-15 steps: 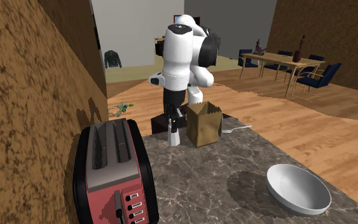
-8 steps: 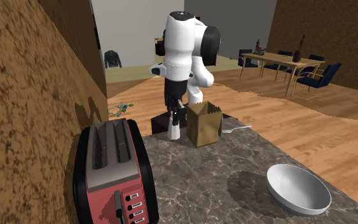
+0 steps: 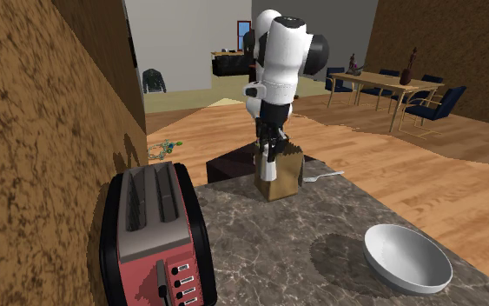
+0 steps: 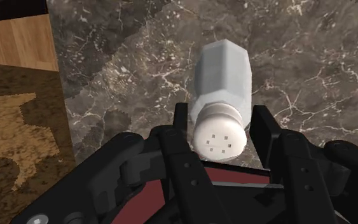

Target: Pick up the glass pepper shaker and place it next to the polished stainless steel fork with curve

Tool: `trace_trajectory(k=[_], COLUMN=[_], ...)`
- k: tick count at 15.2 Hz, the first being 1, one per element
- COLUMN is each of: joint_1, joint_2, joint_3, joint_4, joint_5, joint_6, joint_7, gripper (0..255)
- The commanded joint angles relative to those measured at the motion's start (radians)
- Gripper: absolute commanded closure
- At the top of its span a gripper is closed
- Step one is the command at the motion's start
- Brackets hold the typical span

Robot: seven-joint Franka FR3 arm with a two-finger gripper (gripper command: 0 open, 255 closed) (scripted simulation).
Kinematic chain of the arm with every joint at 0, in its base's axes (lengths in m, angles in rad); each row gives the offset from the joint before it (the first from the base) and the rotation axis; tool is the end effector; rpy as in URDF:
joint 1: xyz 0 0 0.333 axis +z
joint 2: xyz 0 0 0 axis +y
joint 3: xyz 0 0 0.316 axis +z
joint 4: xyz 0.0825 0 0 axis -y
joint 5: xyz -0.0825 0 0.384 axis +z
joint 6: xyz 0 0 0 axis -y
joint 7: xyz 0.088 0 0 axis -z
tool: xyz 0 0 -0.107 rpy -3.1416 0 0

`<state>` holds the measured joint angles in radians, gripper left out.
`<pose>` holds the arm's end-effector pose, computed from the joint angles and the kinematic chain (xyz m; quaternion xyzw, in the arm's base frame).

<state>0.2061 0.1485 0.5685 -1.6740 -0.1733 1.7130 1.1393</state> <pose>0.4471 0.3905 0.5148 0.9842 -0.1661 0.0125 0.0608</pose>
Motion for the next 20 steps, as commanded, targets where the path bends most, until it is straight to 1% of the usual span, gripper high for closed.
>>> trace_trajectory(k=[1,5,10,15,20], joint_1=[0.005,0.031,0.074,0.124,0.176], joint_2=[-0.056,-0.147,-0.244,-0.32,-0.371], joint_3=[0.013,0.043,0.084,0.131,0.187], joint_4=[-0.061,-0.156,-0.244,-0.301,-0.329], joint_5=[0.031,0.086,0.153,0.215,0.268], joint_6=[0.012,0.026,0.031,0.026,0.015], joint_7=[0.018,0.064,0.129,0.204,0.293], gripper=[255,255,255,255,255])
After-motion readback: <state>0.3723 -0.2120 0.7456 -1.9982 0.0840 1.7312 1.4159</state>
